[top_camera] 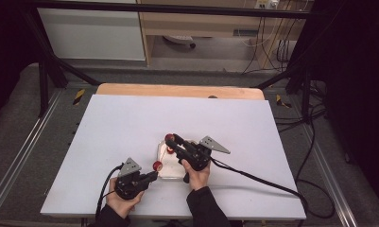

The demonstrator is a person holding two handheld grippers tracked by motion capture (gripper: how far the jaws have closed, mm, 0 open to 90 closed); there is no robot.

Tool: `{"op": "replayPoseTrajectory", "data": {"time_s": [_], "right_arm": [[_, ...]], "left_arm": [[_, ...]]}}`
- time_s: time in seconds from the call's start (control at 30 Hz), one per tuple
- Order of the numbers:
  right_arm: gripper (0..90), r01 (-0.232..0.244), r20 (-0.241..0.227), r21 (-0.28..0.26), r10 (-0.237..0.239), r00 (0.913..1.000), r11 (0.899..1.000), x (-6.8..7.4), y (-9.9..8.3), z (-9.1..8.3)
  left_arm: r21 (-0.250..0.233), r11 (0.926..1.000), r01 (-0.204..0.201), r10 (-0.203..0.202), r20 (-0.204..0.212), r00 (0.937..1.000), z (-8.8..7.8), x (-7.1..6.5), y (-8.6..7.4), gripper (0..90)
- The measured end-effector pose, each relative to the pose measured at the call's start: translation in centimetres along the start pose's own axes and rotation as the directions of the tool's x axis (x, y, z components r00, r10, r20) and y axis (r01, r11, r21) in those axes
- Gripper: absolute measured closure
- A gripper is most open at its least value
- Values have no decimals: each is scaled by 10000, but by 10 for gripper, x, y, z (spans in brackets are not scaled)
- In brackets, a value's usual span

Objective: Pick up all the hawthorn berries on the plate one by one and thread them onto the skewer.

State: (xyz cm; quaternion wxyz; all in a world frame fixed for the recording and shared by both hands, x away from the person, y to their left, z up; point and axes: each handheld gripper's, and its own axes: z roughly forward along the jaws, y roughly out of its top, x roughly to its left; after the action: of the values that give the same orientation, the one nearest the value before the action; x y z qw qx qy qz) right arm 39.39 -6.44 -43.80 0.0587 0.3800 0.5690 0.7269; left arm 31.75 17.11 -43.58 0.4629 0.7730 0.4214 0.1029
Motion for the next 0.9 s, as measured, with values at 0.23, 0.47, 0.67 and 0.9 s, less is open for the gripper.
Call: {"op": "replayPoseTrajectory", "data": {"time_s": [0.23,0.47,0.67,0.9], "right_arm": [[620,53,-135,217,-50,9999,9998,4,-7,2],[620,-23,-303,612,41,9995,9981,11,-15,5],[621,-237,-360,1007,275,9990,9946,11,-20,5],[621,-306,-411,1202,358,9985,9923,12,-23,5]], "left_arm": [[-255,9992,303,-309,-236,9992,1,-4,2,882],[-575,9972,470,-492,-374,9981,-1,-2,3,883],[-673,9967,462,-494,-467,9977,1,-1,5,883],[-665,9970,387,-421,-490,9979,2,1,6,883]]}}
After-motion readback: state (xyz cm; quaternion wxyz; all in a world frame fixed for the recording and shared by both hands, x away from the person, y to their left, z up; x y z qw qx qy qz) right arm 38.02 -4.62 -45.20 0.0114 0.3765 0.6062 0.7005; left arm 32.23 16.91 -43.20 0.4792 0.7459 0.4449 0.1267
